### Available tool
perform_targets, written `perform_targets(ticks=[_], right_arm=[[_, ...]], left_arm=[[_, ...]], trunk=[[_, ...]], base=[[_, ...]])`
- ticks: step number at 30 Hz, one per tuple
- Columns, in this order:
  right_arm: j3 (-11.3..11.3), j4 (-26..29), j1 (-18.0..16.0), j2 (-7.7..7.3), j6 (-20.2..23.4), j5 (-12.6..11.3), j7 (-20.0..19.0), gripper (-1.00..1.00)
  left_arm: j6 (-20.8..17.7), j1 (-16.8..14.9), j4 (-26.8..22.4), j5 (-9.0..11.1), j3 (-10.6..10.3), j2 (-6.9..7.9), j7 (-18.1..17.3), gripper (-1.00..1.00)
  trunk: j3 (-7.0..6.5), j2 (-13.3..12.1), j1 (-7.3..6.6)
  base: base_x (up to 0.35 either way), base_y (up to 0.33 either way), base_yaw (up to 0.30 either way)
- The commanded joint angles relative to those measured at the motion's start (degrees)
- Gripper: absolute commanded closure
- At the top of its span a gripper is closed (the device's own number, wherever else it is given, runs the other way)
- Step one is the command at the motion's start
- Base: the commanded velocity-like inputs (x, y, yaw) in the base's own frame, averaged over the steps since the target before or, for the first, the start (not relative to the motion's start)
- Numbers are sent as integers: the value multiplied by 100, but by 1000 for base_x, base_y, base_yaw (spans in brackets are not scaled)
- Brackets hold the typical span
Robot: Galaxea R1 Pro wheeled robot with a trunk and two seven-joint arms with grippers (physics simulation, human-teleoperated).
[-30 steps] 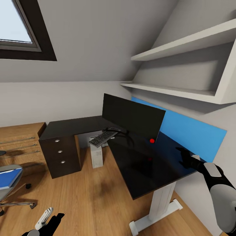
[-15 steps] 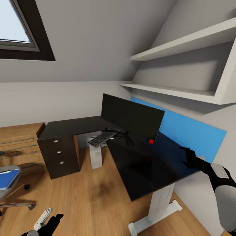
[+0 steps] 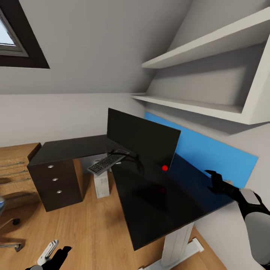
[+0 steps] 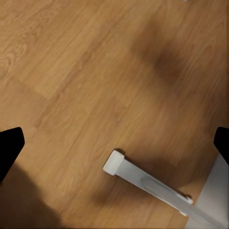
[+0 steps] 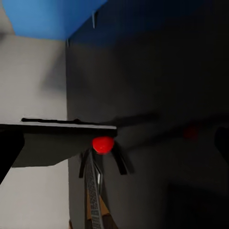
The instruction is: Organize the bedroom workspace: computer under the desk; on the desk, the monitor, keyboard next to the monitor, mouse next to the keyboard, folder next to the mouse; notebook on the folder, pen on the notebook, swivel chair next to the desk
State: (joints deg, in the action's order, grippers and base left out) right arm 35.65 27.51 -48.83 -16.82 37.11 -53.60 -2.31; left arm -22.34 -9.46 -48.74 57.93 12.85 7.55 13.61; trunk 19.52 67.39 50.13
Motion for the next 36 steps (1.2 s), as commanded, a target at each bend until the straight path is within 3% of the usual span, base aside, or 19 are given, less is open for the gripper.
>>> perform_targets(ticks=[1, 6, 13, 18, 28, 36], right_arm=[[33, -58, -13, 0, 39, 32, -24, -100], [-18, -379, -181, -5, 85, 63, -24, -100], [-623, -488, -368, 15, 85, 134, -27, -100], [-803, -491, -391, 9, 98, 112, -32, -100], [-855, -326, -362, 11, 109, 89, -21, -100], [-851, -160, -341, 12, 164, 81, -16, -100]], left_arm=[[-25, 0, -13, 64, 9, -2, 46, -100], [-25, 4, -13, 72, 14, 0, 45, -100], [-26, 6, 25, 90, 24, -3, 53, -100], [-25, 6, 36, 94, 31, -4, 54, -100], [-25, 6, 38, 98, 29, -7, 86, -100], [-19, 6, 34, 62, 25, -7, 136, -100]], trunk=[[7, 4, 3], [7, 4, 3], [7, 4, 3], [3, 4, 3], [-14, 4, 3], [-16, 4, 3]], base=[[253, -248, -1], [275, -198, 0], [106, -53, 2], [21, -10, 118], [16, -10, 190], [238, -107, 30]])
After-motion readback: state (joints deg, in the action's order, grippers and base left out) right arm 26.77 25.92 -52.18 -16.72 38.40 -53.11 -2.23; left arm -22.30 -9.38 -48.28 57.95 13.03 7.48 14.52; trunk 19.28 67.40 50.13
